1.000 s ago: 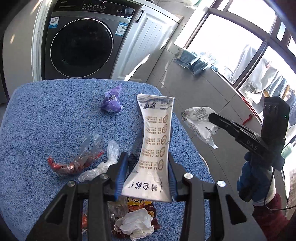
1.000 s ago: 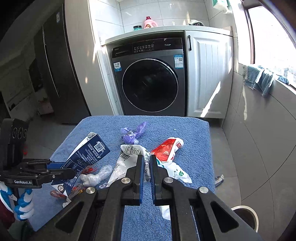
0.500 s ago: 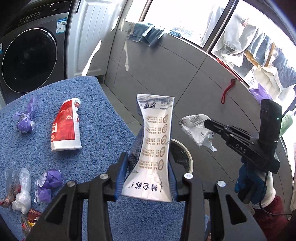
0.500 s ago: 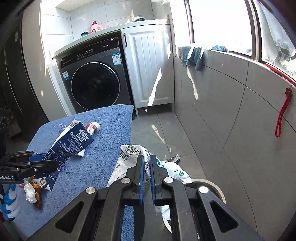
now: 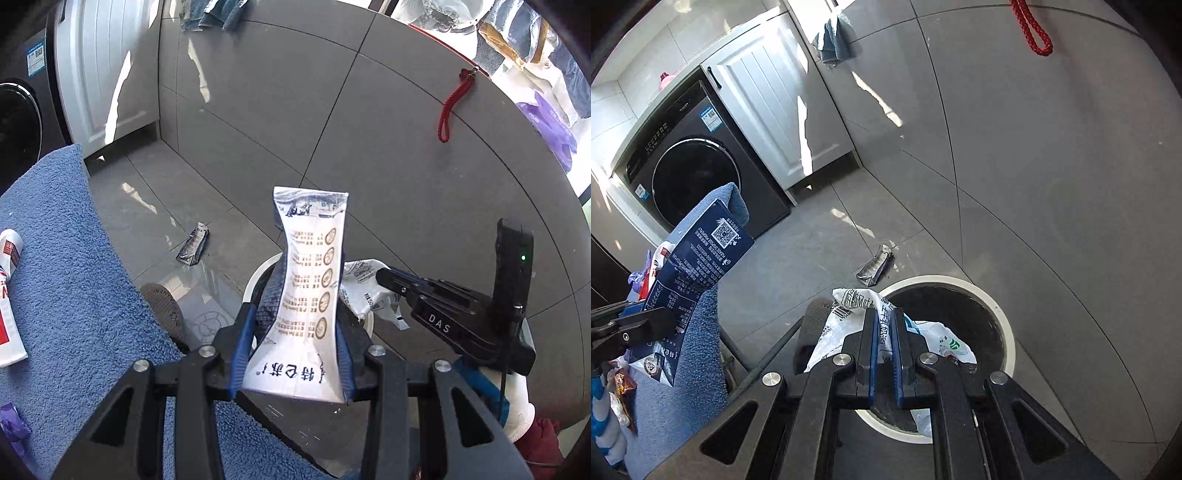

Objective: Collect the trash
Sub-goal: 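Carry both items over the bin and open both tools to drop them, then return both open tools to the towel above the plastic bags and purple glove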

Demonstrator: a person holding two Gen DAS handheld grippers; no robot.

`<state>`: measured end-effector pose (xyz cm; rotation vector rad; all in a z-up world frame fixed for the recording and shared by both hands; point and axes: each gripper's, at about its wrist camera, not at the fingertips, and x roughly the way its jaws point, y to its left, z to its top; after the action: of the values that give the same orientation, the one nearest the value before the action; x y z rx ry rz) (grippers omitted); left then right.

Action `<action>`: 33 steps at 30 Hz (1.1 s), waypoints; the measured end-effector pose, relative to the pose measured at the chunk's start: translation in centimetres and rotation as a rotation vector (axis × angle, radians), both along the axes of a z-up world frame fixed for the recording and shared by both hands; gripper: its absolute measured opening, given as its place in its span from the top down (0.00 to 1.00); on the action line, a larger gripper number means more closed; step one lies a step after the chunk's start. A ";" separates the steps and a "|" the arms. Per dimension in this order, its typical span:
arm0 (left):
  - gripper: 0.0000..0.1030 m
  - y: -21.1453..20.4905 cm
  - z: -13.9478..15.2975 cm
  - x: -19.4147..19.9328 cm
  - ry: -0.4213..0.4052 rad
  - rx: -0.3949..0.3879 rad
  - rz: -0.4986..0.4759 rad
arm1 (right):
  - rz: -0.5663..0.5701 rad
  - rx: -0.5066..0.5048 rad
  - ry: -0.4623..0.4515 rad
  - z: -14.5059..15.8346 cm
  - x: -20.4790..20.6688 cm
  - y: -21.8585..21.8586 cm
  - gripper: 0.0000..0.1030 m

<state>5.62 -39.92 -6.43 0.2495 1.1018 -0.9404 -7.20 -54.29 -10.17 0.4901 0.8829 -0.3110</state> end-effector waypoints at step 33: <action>0.43 11.5 5.6 0.9 -0.183 -0.066 0.186 | 0.094 -0.088 -0.067 4.9 1.2 5.4 0.65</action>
<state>6.56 -28.47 -0.84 0.1724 0.9071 -0.7705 -6.01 -48.90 -5.24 0.3738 0.8211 -0.2451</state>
